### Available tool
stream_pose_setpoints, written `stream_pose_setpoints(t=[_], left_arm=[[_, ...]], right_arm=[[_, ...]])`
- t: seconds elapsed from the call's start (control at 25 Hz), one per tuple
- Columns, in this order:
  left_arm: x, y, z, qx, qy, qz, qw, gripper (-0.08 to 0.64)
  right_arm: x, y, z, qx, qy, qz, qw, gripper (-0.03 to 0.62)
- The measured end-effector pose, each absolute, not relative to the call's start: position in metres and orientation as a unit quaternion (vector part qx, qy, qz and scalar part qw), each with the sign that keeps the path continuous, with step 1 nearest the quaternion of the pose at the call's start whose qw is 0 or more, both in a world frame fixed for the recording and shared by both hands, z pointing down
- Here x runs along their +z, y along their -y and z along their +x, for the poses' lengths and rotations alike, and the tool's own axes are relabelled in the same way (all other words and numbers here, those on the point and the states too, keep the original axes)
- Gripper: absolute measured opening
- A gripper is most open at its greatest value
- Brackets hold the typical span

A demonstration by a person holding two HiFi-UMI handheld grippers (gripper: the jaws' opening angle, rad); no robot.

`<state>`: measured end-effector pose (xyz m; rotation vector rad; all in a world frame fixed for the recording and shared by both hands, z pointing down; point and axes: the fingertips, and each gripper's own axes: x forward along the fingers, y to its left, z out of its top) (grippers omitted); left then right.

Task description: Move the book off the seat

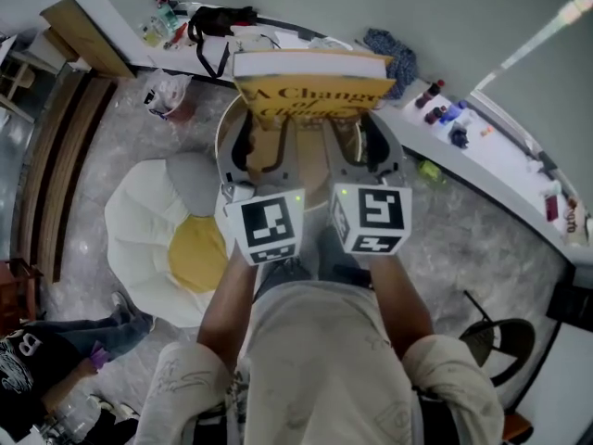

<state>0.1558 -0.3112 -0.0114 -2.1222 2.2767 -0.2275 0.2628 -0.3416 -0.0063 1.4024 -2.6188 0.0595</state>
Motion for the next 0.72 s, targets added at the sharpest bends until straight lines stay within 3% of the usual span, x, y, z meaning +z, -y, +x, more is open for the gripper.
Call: stream_pose_setpoints(t=[0.72], left_arm=[[0.071, 0.47, 0.171, -0.141, -0.775, -0.612, -0.068, 0.216]], right_arm=[[0.076, 0.516, 0.269, 0.089, 0.91, 0.384, 0.128, 0.224]])
